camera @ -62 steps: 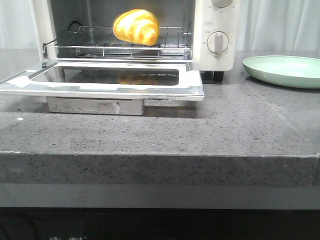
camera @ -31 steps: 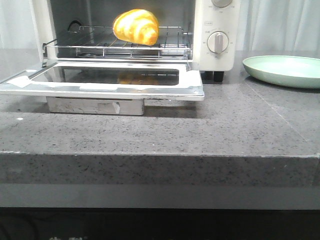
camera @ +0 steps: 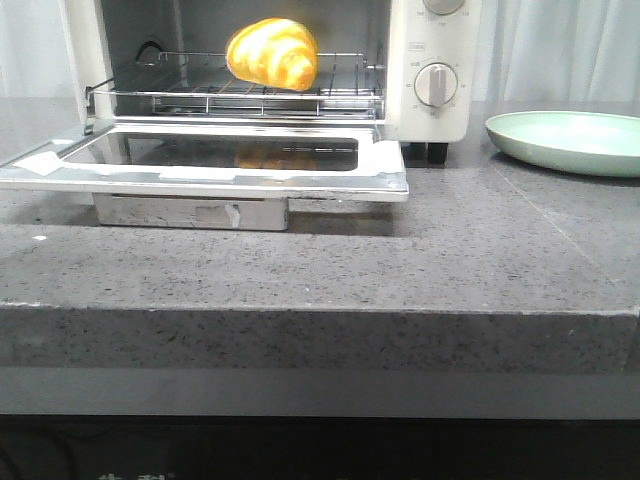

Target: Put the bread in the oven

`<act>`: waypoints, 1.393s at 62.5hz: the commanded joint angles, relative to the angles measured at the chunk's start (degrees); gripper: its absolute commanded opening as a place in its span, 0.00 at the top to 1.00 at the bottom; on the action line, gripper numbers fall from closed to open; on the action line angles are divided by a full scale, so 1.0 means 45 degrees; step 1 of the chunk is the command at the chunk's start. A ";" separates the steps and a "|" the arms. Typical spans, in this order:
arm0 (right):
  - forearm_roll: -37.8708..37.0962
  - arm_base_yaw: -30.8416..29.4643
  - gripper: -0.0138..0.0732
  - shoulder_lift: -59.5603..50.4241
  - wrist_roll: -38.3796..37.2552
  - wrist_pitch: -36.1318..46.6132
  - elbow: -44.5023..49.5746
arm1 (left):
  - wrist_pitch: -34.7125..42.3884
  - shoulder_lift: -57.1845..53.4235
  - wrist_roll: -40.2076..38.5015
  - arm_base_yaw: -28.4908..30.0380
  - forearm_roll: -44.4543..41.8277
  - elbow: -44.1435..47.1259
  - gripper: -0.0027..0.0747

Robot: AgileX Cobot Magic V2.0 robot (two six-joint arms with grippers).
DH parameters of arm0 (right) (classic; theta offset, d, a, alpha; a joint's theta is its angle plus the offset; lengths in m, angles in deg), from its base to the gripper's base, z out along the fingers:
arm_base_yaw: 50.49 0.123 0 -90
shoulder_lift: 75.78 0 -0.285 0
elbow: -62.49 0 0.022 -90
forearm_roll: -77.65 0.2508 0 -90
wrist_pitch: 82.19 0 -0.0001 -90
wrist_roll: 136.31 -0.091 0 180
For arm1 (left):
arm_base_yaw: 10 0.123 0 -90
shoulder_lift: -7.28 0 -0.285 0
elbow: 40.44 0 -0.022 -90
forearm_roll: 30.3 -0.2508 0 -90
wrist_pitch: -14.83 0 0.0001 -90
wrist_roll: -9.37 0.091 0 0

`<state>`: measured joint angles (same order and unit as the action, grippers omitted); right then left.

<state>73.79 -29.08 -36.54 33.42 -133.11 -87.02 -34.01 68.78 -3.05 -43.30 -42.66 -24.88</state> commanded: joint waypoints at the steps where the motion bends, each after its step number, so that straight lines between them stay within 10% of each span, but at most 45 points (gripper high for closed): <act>1: -0.0137 -0.0066 0.97 0.0045 0.0127 0.0857 -0.0315 | 0.0742 -0.0159 -0.0091 -0.0044 -0.0158 -0.0350 0.99; 38: -0.0137 -0.0066 0.98 0.0045 0.0127 0.0856 -0.0315 | 0.1477 -0.0670 -0.0091 0.0038 -0.0378 0.0418 0.99; 87: -0.0150 -0.0066 0.98 0.0045 0.0127 0.0873 -0.0288 | 1.1017 -1.1805 0.0014 0.6753 0.3850 1.3499 0.99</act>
<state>73.79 -29.08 -36.54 33.42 -133.11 -87.02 6.17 16.72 -3.14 -13.68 -25.22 34.79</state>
